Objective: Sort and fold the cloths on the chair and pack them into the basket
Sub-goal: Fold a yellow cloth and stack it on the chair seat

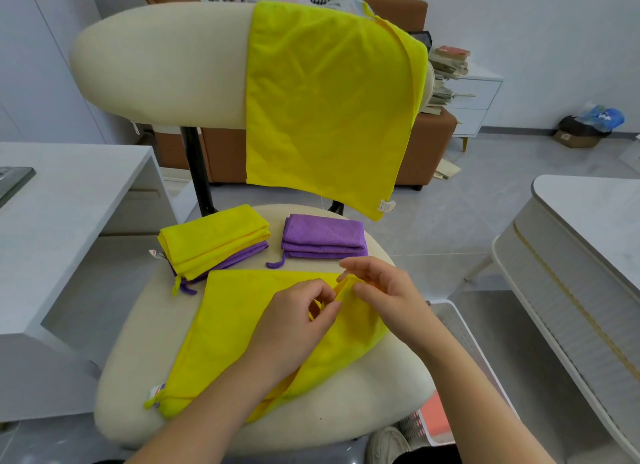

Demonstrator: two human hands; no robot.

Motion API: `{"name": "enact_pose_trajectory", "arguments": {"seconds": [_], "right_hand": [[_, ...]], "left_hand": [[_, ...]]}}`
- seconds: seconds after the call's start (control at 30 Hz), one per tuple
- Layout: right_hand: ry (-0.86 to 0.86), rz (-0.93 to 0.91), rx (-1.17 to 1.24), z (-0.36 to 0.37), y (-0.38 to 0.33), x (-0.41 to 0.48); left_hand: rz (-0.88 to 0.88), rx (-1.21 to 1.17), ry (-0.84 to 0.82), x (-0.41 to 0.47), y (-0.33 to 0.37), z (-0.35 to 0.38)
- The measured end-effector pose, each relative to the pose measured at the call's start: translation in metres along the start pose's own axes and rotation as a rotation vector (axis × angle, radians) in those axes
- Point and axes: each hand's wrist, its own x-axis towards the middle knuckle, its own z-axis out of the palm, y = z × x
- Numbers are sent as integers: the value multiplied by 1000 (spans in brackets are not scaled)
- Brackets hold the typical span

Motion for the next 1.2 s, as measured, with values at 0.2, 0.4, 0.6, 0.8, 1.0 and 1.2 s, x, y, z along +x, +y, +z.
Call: {"name": "enact_pose_trajectory", "arguments": {"seconds": [0.2, 0.4, 0.6, 0.8, 1.0, 1.2], "right_hand": [[-11, 28, -68, 0, 1, 0], [57, 20, -142, 1, 9, 4], [302, -8, -153, -4, 14, 12], [504, 41, -209, -18, 19, 12], [599, 48, -274, -28, 21, 7], [604, 48, -282, -34, 22, 3]], "left_hand": [[47, 50, 9, 0, -2, 2], [33, 68, -53, 0, -5, 3], [-27, 133, -240, 2, -6, -6], [45, 274, -301, -2, -29, -45], [69, 267, -275, -17, -53, -87], [67, 188, -218, -36, -72, -116]]}}
